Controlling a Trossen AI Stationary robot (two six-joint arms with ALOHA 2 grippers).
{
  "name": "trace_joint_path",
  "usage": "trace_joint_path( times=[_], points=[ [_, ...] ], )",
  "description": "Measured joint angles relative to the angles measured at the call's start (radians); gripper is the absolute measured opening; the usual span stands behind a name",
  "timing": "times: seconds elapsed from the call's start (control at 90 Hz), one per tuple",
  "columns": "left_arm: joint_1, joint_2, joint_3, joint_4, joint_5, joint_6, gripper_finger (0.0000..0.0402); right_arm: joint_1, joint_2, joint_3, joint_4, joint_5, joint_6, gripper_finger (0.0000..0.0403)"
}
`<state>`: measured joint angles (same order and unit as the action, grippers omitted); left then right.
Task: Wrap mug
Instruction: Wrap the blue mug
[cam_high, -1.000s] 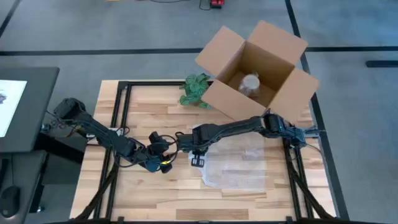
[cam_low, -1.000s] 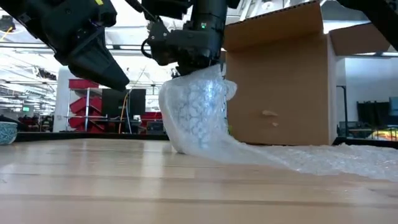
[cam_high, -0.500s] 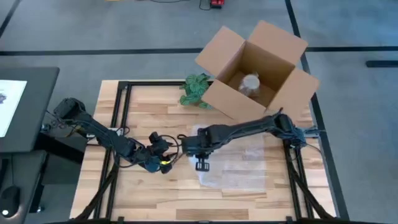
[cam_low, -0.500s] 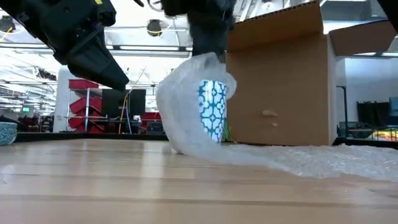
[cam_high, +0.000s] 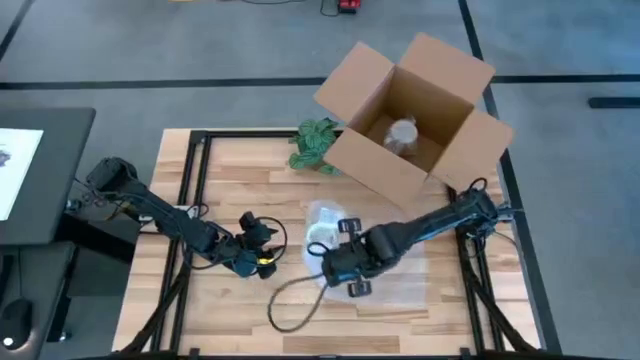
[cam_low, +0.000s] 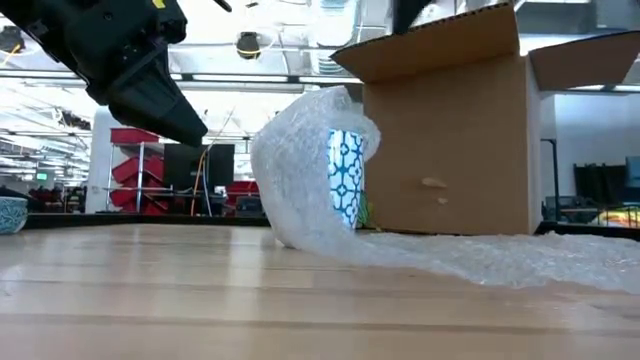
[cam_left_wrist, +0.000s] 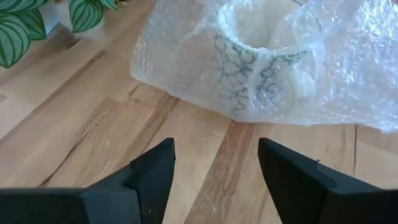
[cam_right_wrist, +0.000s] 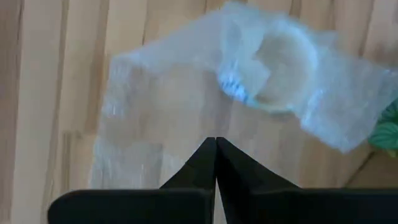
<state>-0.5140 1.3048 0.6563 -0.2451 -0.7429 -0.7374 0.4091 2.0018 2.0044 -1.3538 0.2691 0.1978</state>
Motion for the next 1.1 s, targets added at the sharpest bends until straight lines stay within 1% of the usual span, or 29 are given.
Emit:
trace_joint_path(
  times=[0.156,0.322,0.467,0.578,0.722,0.789,0.867,0.989,1.1],
  points=[
    [0.000,0.000,0.000,0.000,0.000,-0.007,0.0212,0.027,-0.017,-0.090,-0.005,0.000,0.022,0.0000],
    [0.000,0.000,0.000,-0.003,0.000,-0.007,0.0212,0.037,-0.107,-0.284,0.036,0.000,0.126,0.0000],
    [0.000,0.000,0.000,-0.003,0.000,-0.007,0.0212,0.040,-0.233,-0.495,0.161,-0.002,0.237,0.0000],
    [0.000,0.000,0.000,-0.003,0.000,-0.007,0.0212,0.064,-0.344,-0.640,0.275,-0.005,0.333,0.0000],
    [0.000,0.000,0.000,-0.003,0.000,0.013,0.0212,0.109,-0.427,-0.795,0.462,-0.013,0.433,0.0001],
    [0.000,0.000,0.000,-0.002,0.000,0.016,0.0212,0.127,-0.430,-0.841,0.518,-0.067,0.458,0.0007],
    [0.000,0.000,0.000,0.000,0.000,0.017,0.0212,0.147,-0.410,-0.871,0.522,-0.140,0.489,0.0020],
    [0.000,0.000,0.000,0.000,0.000,0.016,0.0212,0.181,-0.351,-0.873,0.475,-0.205,0.505,0.0056],
    [0.000,0.000,0.000,0.001,0.000,0.019,0.0212,0.198,-0.300,-0.873,0.470,-0.241,0.510,0.0094]
  ],
)
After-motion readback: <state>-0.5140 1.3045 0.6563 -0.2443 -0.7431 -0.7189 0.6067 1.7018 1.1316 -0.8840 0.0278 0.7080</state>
